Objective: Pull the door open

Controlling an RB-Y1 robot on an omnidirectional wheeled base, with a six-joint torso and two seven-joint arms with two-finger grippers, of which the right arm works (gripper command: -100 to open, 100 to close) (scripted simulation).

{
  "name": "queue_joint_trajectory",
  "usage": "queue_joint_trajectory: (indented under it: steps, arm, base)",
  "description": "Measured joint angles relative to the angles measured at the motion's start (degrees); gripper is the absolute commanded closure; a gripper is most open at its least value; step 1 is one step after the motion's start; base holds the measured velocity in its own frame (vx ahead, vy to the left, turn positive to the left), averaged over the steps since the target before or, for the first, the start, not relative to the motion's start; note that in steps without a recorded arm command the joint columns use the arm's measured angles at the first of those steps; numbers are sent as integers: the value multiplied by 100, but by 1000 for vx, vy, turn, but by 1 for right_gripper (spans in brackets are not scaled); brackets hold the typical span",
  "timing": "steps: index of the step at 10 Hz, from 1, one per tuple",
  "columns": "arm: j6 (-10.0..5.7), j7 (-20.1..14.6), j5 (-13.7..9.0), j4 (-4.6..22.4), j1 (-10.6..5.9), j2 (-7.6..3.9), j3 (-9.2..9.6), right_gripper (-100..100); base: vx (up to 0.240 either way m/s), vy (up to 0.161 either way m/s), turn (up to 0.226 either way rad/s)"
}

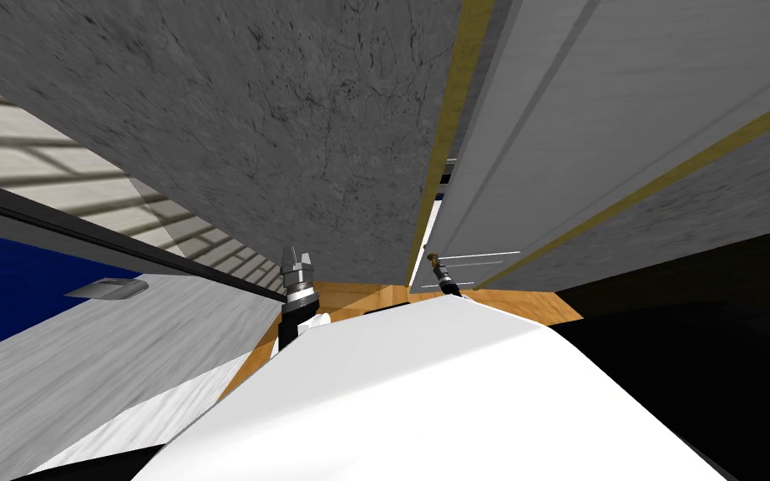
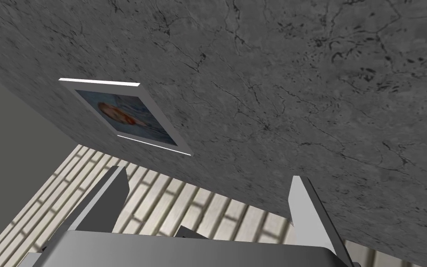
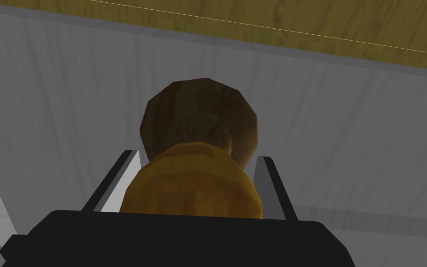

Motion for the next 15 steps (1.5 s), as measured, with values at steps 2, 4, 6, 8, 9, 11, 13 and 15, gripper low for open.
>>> queue_joint_trajectory:
  steps: [2, 4, 6, 8, 9, 11, 13, 15]
  arm:
    - [-11, -242, -46, 39, -31, 7, 24, 100]
    - [-12, -560, -120, 85, -75, 0, 56, 100]
    - [0, -854, -172, 94, -97, 4, 80, 100]
    - [46, -1100, -223, 41, -87, 11, 97, 100]
    - [55, -1260, -268, 44, -103, 12, 111, 100]
    - [39, -1550, -317, 104, -152, 23, 139, 100]
    - [51, -1811, -367, 84, -147, 22, 156, 100]
    - [73, -2055, -414, 62, -152, 23, 175, 100]
  base:
    - [-27, -9, 38]
    - [-40, -17, 52]
    - [-28, -11, 35]
    - [-37, -17, 58]
    - [-37, -15, 31]
    - [-26, -10, 28]
    - [-27, -8, 39]
    - [-39, -17, 56]
